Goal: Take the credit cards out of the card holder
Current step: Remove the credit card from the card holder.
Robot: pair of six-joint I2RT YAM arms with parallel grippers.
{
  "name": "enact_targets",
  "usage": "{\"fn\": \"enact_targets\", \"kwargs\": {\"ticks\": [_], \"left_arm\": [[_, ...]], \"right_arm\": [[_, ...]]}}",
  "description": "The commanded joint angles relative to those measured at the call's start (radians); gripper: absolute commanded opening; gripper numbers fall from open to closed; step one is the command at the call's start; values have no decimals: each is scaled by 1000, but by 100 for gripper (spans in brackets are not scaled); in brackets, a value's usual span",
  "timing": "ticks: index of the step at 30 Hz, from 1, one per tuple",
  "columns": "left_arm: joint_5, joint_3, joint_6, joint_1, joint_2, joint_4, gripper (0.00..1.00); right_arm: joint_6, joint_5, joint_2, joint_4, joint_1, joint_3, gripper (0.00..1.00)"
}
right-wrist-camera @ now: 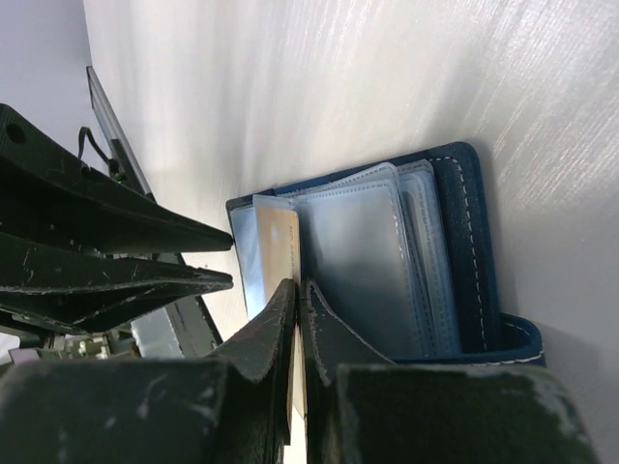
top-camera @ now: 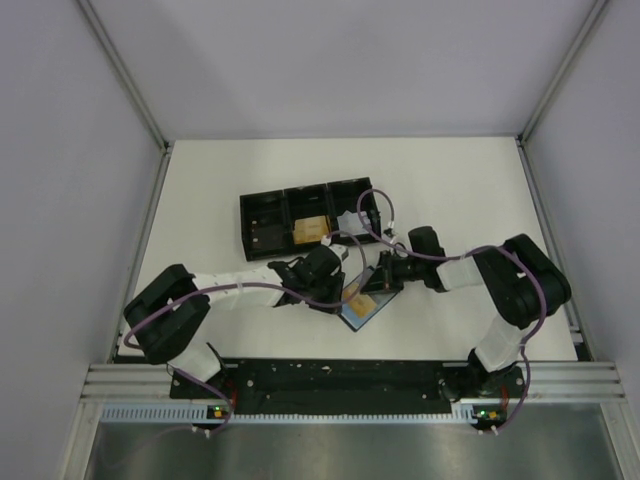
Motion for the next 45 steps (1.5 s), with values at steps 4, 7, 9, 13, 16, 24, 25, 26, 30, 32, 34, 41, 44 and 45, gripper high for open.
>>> {"fn": "enact_targets", "kwargs": {"ticks": [4, 7, 9, 13, 16, 24, 25, 26, 30, 32, 34, 41, 44, 45], "left_arm": [[-36, 58, 68, -4, -28, 71, 33], [-36, 82, 102, -6, -23, 86, 33], [-30, 99, 123, -7, -17, 91, 33], [-27, 119, 163, -12, 18, 115, 34], [-14, 139, 178, -12, 64, 97, 34], [1, 141, 188, -26, 141, 37, 30], [0, 138, 189, -29, 147, 32, 30], [-2, 134, 189, -32, 150, 28, 30], [-13, 142, 197, -44, 175, -7, 29], [-19, 154, 203, -52, 184, -40, 29], [-31, 159, 206, -63, 184, -69, 28], [-57, 154, 211, -82, 195, -106, 27], [-51, 165, 214, -86, 209, -112, 26], [-48, 167, 215, -87, 210, -115, 26]], "right_arm": [[-26, 28, 17, 31, 15, -5, 0], [-28, 25, 19, 28, 17, -2, 0], [-30, 24, 22, 28, 17, -2, 0], [-28, 20, 28, 28, 15, 0, 0], [-30, 17, 27, 27, 15, 3, 0], [-33, 19, 25, 21, 17, 4, 0], [-31, 20, 25, 19, 17, 6, 0], [-31, 20, 25, 19, 15, 6, 0], [-31, 17, 23, 16, 15, 7, 0], [-33, 19, 20, 13, 15, 7, 0], [-31, 22, 19, 10, 15, 7, 0], [-31, 22, 20, 7, 14, 13, 0], [-33, 22, 20, 4, 14, 12, 0], [-31, 22, 19, 5, 14, 12, 0]]}}
